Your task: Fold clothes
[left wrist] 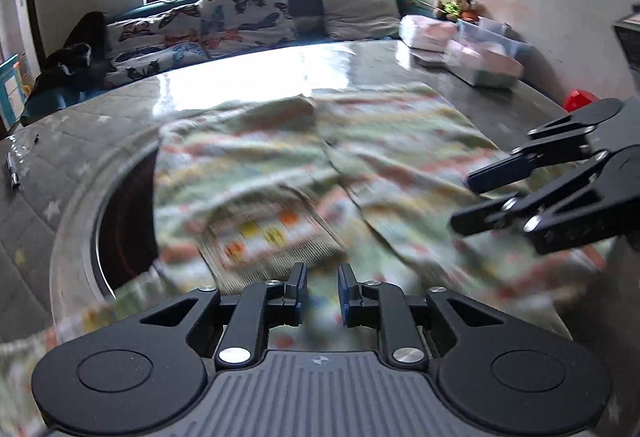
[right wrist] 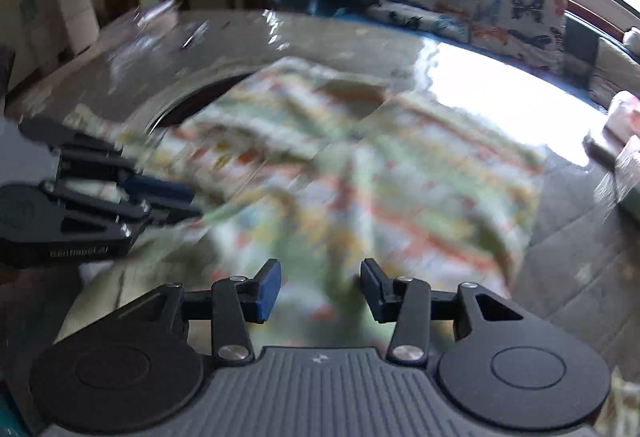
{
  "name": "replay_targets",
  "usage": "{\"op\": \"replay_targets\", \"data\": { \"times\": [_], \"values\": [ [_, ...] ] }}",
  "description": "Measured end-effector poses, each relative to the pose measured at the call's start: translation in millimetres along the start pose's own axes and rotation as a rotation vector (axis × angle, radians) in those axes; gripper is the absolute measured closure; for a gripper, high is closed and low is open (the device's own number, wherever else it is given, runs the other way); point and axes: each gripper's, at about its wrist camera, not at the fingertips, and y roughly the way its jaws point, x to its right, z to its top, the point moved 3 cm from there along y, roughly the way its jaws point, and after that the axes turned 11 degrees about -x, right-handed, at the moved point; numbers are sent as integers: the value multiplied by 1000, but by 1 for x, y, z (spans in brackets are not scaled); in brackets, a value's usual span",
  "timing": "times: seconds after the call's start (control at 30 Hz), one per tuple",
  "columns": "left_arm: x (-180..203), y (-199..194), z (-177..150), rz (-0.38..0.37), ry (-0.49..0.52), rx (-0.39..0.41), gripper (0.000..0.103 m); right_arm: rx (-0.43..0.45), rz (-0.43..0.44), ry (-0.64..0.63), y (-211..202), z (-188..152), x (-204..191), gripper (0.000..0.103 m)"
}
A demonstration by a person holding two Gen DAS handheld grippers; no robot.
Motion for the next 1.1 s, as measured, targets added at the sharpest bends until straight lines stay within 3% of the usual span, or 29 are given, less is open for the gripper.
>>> {"op": "replay_targets", "data": {
  "times": [0.33, 0.43, 0.53, 0.63, 0.8, 0.9, 1.1],
  "values": [
    [-4, -34, -40, -36, -44, 27, 81, -4, 3, -83, -25, -35, -28, 57],
    [-19, -48, -49, -54, -117, 26, 69, -13, -1, -101, -29, -35, -28, 56],
    [-43, -66, -58, -20, -213, 50, 68, -2, -3, -91, -30, -33, -24, 55],
    [-81, -86, -70, 76, -371, 83, 64, 2, -2, -83, -27, -32, -23, 54],
    [-153, -107, -97, 327, -620, 102, 55, 6, -3, -82, -24, -31, -26, 53],
    [-181, -110, -111, 446, -699, 86, 48, 5, -4, -81, -23, -31, -26, 52],
    [-209, -98, -121, 477, -747, 41, 46, 1, -10, -81, -23, -30, -27, 51]
  ]
}}
